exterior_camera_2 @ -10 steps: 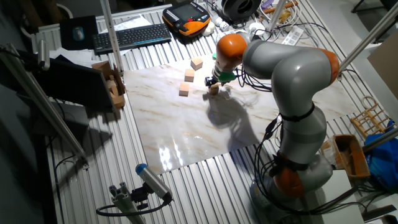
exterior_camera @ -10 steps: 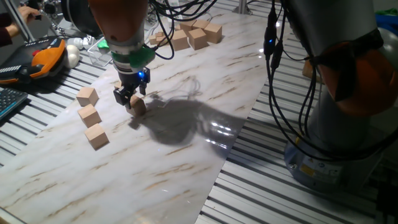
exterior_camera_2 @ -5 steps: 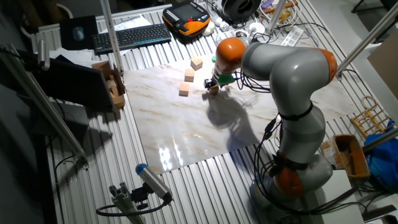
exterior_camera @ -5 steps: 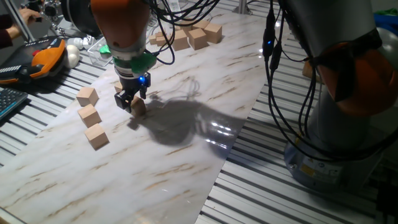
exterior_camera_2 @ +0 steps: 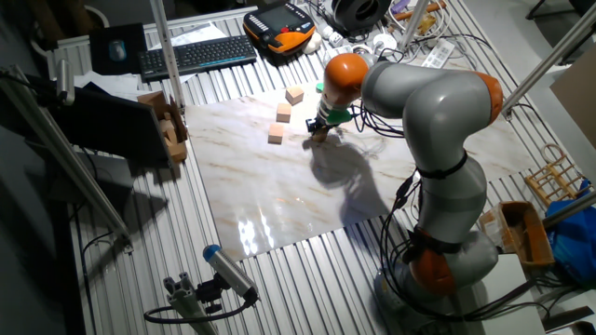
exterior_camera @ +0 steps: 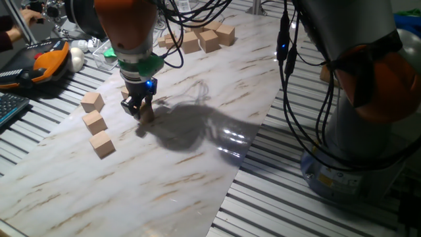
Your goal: Stack the blocks into a pyramid shape
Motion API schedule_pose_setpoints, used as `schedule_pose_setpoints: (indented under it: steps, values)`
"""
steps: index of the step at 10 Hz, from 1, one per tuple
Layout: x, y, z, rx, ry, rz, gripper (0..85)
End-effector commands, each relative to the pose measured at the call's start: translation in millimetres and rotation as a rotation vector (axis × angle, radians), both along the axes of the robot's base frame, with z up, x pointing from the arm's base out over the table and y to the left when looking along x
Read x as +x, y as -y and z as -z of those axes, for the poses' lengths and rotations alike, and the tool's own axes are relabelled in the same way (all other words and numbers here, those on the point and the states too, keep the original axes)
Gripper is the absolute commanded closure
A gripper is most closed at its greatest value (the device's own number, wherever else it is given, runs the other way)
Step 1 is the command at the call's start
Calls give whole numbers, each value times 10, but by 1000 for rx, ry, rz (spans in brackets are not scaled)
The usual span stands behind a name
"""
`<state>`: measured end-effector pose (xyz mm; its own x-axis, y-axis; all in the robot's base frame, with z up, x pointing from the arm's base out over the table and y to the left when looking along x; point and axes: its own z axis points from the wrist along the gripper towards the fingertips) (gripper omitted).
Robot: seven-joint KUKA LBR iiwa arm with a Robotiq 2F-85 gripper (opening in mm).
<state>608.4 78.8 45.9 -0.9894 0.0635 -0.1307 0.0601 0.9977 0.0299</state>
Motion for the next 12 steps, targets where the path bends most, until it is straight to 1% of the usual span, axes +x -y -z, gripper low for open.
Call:
schedule_pose_setpoints:
  steps: [1, 2, 3, 7, 10, 12]
  values:
    - [4, -9, -10, -2, 3, -1, 850]
    - [12, -47, -37, -10, 3, -3, 850]
    - [16, -120, -59, -20, 10, 0, 850]
    - [48, -349, -110, -48, 10, -14, 850]
    - [93, -374, -40, -37, 18, -19, 850]
    - [117, -404, -64, -36, 18, -27, 850]
